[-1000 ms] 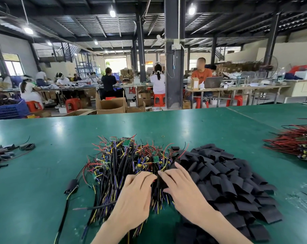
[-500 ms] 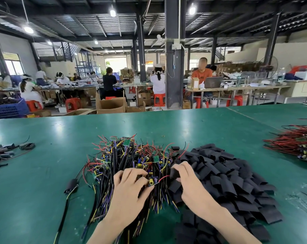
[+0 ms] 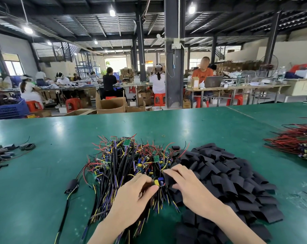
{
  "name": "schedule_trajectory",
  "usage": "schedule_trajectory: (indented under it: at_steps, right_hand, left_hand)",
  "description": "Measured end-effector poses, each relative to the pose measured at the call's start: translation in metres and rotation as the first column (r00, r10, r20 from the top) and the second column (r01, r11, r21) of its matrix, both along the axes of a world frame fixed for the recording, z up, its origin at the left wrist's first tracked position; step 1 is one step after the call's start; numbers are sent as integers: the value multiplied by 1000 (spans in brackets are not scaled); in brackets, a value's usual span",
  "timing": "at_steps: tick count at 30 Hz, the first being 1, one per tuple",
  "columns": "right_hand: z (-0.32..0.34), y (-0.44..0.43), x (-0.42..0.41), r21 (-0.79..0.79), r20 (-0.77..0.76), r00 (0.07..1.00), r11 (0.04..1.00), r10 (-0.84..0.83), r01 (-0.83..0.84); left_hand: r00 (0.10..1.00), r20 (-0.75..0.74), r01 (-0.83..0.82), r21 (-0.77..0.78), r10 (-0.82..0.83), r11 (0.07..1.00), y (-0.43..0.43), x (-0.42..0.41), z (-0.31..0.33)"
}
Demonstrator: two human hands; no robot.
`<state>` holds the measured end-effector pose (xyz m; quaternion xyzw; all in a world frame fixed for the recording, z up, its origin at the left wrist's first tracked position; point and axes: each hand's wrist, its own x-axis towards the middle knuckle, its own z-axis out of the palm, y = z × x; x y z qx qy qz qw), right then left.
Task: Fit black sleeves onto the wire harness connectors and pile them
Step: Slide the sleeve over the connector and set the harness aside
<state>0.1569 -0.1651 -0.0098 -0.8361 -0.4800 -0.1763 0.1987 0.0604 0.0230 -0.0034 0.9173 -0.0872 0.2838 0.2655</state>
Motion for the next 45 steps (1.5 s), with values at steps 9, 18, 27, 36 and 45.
schedule_trajectory:
  at_steps: [9, 18, 27, 36, 45]
  right_hand:
    - [12, 1, -9, 91, -291, 948, 990, 131, -109]
    - [4, -2, -6, -99, -5, 996, 991, 89, -90]
    - [10, 6, -14, 121, -269, 954, 987, 135, -106]
    - [4, 8, -21, 140, -36, 992, 984, 120, -114]
    - [4, 9, -21, 146, 21, 988, 977, 151, -153]
  left_hand:
    - [997, -29, -75, 100, 78, 992, 5, 2, -4]
    - [983, -88, -135, 262, 163, 956, 3, 4, -7]
    - [997, 0, -79, 293, 82, 953, -3, 1, 0]
    - [986, -164, -14, -194, -18, 981, -5, 2, -1]
    - [996, -82, -3, -315, -24, 949, -7, 3, -3]
